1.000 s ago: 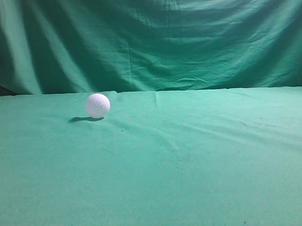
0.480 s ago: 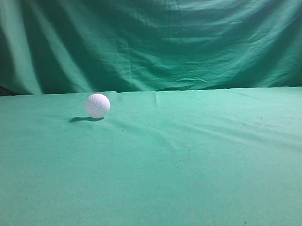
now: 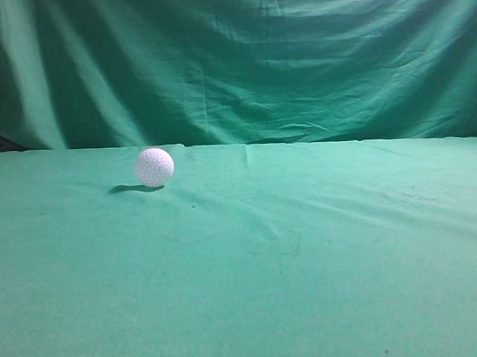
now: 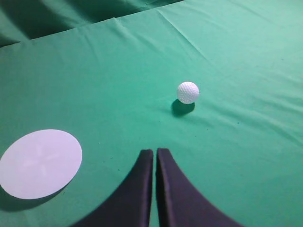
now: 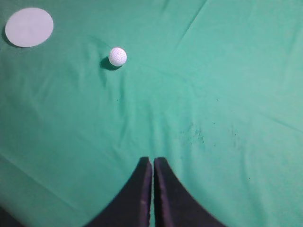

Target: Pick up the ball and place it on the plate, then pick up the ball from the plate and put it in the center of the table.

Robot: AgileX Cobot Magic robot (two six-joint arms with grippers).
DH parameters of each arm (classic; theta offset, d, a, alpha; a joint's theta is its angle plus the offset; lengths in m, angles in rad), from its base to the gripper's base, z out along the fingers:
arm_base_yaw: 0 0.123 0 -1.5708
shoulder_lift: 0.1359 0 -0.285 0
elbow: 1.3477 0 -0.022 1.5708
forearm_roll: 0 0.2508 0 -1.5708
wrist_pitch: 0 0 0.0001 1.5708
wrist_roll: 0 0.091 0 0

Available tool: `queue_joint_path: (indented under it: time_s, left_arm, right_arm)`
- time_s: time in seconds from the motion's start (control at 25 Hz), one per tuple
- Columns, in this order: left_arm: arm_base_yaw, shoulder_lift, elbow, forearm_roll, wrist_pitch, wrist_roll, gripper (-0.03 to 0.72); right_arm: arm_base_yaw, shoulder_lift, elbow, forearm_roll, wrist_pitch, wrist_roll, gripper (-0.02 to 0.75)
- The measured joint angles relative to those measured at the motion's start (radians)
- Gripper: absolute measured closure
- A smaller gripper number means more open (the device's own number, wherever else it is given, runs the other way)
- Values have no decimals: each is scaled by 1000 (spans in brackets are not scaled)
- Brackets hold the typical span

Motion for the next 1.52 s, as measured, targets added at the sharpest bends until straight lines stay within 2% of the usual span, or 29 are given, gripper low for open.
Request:
queue_joint_path:
  time_s: [0.36,0.64,0.84,0.96,1.08,1.32,1.52]
  left_arm:
    - [0,0,0,-2,2,0,688]
    - [0,0,0,-2,2,0,688]
    - [0,0,0,-2,2,0,688]
    - [0,0,0,-2,2,0,688]
    - [0,0,0,-2,2,0,688]
    - [0,0,0,-2,2,0,688]
    - [0,0,0,-2,2,0,688]
  right_arm:
    - [0,-320,322,15,-280,0,738]
    - [0,-453,362,52,-239,1,738]
    - [0,-456,364,-18,-225,1,738]
    - [-3,-466,377,-51,-273,1,738]
    - [-64,-496,438,-61,-387,-8,738]
    - [-330,-611,619,-67,-624,-13,738]
    - [-475,-722,778,-67,-777,-16,738]
